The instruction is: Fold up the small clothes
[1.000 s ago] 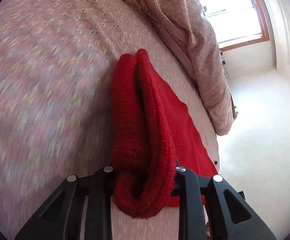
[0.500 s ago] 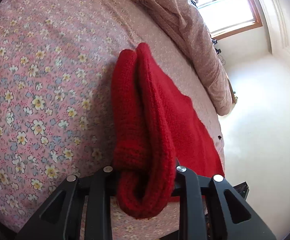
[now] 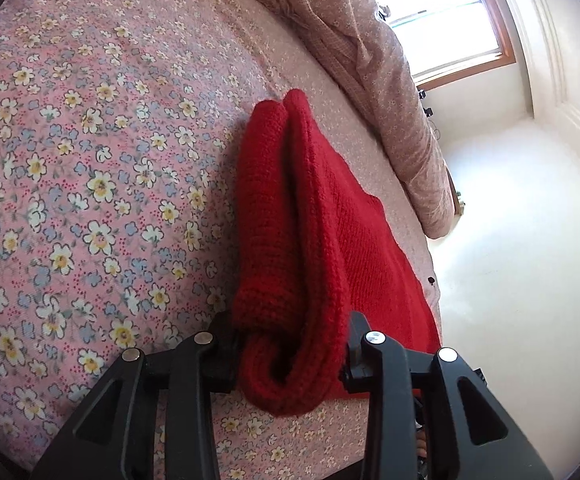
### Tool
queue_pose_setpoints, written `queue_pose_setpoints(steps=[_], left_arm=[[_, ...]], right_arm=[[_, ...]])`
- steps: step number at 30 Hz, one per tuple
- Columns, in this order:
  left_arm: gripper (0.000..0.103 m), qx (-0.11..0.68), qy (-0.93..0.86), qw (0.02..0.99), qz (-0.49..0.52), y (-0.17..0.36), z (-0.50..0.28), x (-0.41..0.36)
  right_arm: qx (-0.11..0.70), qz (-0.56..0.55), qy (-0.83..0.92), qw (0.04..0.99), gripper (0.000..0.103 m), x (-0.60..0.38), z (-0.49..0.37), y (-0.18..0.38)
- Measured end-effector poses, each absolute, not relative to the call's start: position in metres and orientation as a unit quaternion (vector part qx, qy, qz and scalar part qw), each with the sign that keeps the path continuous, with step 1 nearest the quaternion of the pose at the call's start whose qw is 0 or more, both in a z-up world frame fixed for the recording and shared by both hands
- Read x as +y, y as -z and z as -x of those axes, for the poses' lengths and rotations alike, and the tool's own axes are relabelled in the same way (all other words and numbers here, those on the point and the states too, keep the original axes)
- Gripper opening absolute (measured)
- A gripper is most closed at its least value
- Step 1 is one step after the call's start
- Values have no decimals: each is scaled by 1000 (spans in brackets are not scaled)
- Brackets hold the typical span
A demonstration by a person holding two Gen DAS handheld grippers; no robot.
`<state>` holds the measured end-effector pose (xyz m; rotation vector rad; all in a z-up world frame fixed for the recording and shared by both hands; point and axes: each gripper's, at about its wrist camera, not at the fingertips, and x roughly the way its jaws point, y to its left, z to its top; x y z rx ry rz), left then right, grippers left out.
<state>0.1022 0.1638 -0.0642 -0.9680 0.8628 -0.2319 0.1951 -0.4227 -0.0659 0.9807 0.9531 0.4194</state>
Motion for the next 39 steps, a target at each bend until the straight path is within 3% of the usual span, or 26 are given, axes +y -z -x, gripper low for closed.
queue_pose_setpoints(steps=[6,14,17,19,21,22,29,31,39], left_arm=[[29,398,78,801,441,34,-74,179],[29,403,10,886,230,-51,-77,121],[29,396,53,894,201,-67,-96,76],[28,396,68,897,183,-69,-112,46],[4,406,63,896,167,-65,-130,15],[1,415,70,892,163,-61,-141,-3],[0,491,83,859,119,4,-155,-88],[0,482,78,865,114,17,-151,-91],[0,497,87,853,132,-20,-135,-84]], right_arm=[[436,-452,-194,754,37,-426,-193,67],[432,-456,-185,756,39,-428,-187,67],[431,-456,-184,757,39,-427,-187,66],[431,-456,-182,757,39,-425,-187,65],[430,-457,-179,758,40,-424,-188,65],[430,-457,-177,758,40,-423,-189,64],[426,-456,-185,759,40,-421,-190,65],[429,-456,-186,757,40,-422,-191,65],[435,-456,-178,755,40,-422,-197,65]])
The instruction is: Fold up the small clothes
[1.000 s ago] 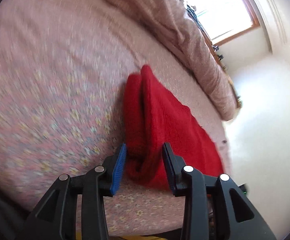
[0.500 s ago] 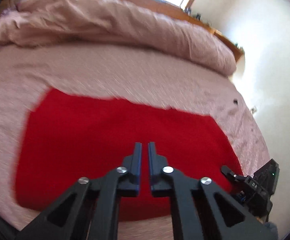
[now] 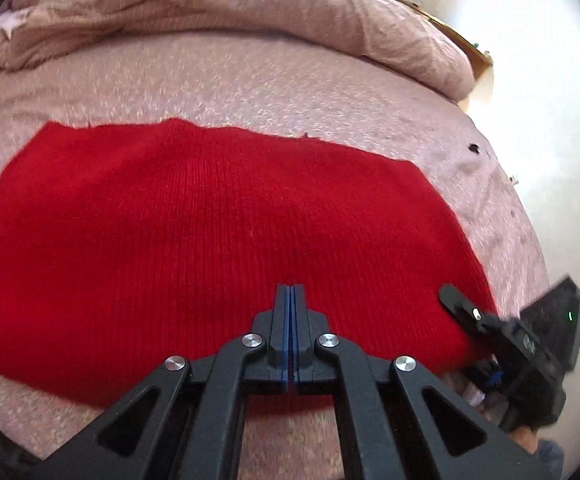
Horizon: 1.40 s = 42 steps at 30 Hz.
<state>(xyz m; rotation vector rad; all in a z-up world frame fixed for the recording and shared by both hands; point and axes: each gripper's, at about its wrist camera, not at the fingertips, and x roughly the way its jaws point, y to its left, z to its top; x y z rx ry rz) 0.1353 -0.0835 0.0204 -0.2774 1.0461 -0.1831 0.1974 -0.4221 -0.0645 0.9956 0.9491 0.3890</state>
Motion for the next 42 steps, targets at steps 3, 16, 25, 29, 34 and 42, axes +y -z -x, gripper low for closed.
queue_pose_setpoints(steps=[3,16,25,29,34,42], left_arm=[[0,520,85,844,103,1,-124,-94],[0,497,56,864,65,10,-104,-101],[0,491,66,863,98,5,-98,-91],[0,494,80,857,123,18,-101,-86],[0,501,87,851,127,17,-104,-84],[0,499,94,849,146,21,-103,-82]], right_arm=[[436,-456,-179,755,40,-422,-199,64],[439,-448,-175,759,40,-417,-201,63],[435,-446,-178,762,40,-412,-202,60],[437,-441,-176,764,40,-411,-203,60],[447,-438,-169,761,30,-408,-206,55],[389,-327,-201,837,24,-363,-209,-35]])
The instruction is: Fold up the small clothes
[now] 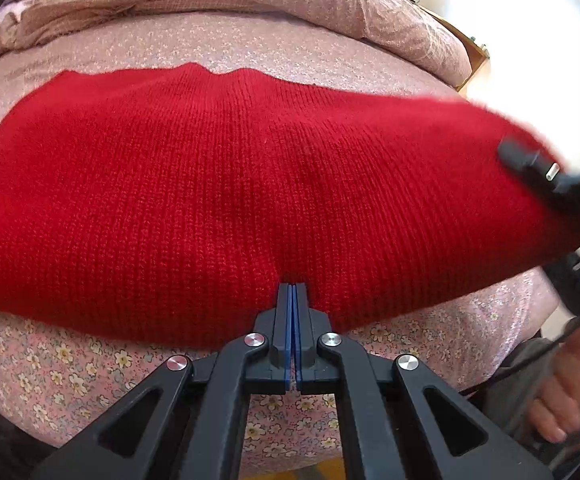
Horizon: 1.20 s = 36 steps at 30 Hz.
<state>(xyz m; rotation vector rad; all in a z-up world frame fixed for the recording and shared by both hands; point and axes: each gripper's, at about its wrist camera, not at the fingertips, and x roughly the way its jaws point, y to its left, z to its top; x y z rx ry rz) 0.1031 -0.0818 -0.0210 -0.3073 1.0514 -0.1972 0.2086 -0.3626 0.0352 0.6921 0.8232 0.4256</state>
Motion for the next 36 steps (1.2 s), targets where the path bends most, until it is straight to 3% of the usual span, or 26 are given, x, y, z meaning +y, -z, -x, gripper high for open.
queue_pose_setpoints(steps=[6,10,12,16,22,27,31,36], left_arm=[[0,490,124,835,219,29,-106,-62],[0,449,201,777,393,60,-106,-14],[0,439,226,758,425,69,-104,-2],[0,445,213,750,441,54,-91,14],[0,387,173,784,452,5,-51,99],[0,372,92,788,481,18,-30,169],[0,372,55,773,511,38,-18,194],[0,382,55,781,492,40,-19,192]], right_arm=[[368,-177,-234,882,24,-252,-209,-105],[381,-56,-243,890,24,-156,-202,-111],[392,-51,-251,883,24,-136,-202,-103],[425,-75,-247,867,24,-136,-210,-89],[410,-105,-218,879,24,-128,-210,-109],[373,-196,-180,889,24,-106,-206,-119],[360,-113,-180,908,26,-47,-196,-105],[405,39,-205,890,27,26,-175,-36]])
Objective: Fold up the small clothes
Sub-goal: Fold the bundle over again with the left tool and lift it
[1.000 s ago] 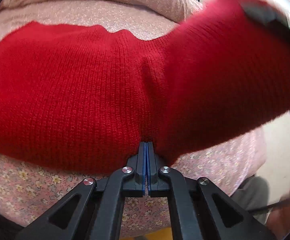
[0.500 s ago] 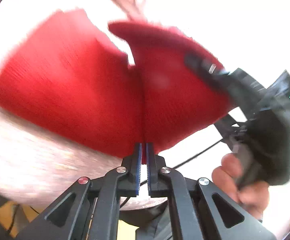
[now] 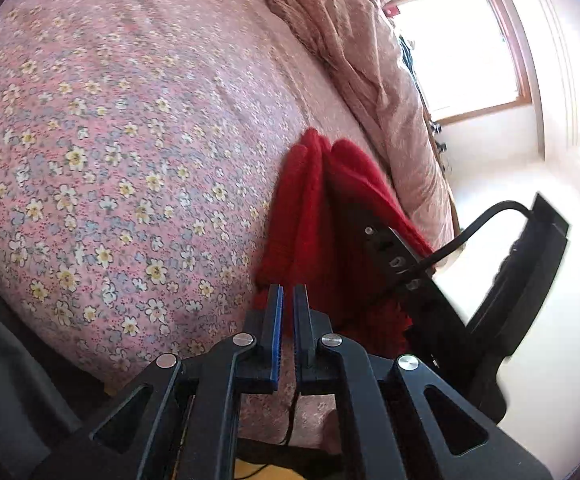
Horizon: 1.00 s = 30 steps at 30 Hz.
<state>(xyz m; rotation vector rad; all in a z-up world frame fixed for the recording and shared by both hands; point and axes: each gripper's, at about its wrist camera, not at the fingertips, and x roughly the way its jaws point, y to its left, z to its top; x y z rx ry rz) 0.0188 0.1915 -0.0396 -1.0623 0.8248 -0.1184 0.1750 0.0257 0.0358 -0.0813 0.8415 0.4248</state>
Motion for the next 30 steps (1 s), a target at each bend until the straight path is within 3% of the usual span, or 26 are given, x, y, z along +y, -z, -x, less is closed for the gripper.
queue_pose_setpoints(steps=[6,10,11,12,13,14,15,21,30], left_arm=[[0,403,62,779,476,48,-32,175],[0,399,63,774,488,53,-41,181],[0,394,67,772,493,54,-39,183],[7,391,72,770,499,53,-35,187],[11,386,80,767,507,52,-35,187],[24,382,85,765,512,51,-31,192],[36,376,93,761,520,50,-28,195],[61,345,131,756,540,37,-17,195],[73,334,183,751,540,31,-45,177]], right_arm=[[326,-29,-222,919,27,0,-153,-63],[396,3,-245,885,38,9,-171,-40],[390,0,-261,883,51,7,-169,-43],[379,-6,-282,881,63,3,-166,-50],[368,-26,-325,871,83,-3,-163,-59],[355,-53,-378,854,94,-11,-159,-69],[350,-67,-407,841,98,-19,-156,-79],[321,-87,-362,871,102,-109,-140,-112],[403,-104,-230,879,103,-214,-146,-25]])
